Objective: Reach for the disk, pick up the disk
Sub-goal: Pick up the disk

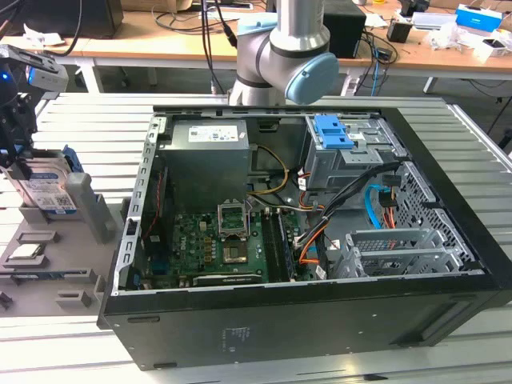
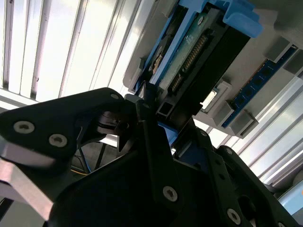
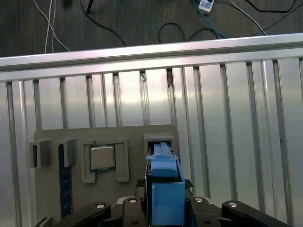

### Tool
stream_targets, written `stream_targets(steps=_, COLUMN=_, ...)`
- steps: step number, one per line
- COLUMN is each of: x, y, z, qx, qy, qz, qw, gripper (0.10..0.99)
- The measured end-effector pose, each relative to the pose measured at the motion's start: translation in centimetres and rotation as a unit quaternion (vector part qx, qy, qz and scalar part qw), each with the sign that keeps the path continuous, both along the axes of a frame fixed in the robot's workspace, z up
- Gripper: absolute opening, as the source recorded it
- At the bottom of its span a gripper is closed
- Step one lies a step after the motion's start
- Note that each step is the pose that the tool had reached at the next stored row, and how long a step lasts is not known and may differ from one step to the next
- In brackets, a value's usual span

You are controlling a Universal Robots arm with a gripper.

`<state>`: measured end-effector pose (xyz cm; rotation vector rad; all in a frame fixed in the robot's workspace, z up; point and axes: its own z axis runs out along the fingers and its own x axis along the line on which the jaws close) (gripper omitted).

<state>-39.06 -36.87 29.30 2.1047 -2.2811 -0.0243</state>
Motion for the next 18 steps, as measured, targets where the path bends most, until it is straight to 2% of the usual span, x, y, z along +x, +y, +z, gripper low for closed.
stream_targets(steps=5, x=0.01, y=0.00, z=0.20, qx=-0.0001, qy=-0.0001, qz=0.000, qw=1.0000, gripper=0.365)
stream_targets(steps=9, x=0.00, y=0.01, z=1.36, qx=-0.0001, qy=0.0000, qz=0.000, qw=1.0000, gripper=0.365)
stream_targets(steps=15, x=0.00, y=0.01, z=2.68, qx=-0.0001, qy=0.0000, qz=0.000, qw=1.0000, gripper=0.365)
stream_targets(steps=18, x=0.00, y=0.01, z=3.67, qx=-0.0001, qy=0.0000, qz=0.000, qw=1.0000, gripper=0.365)
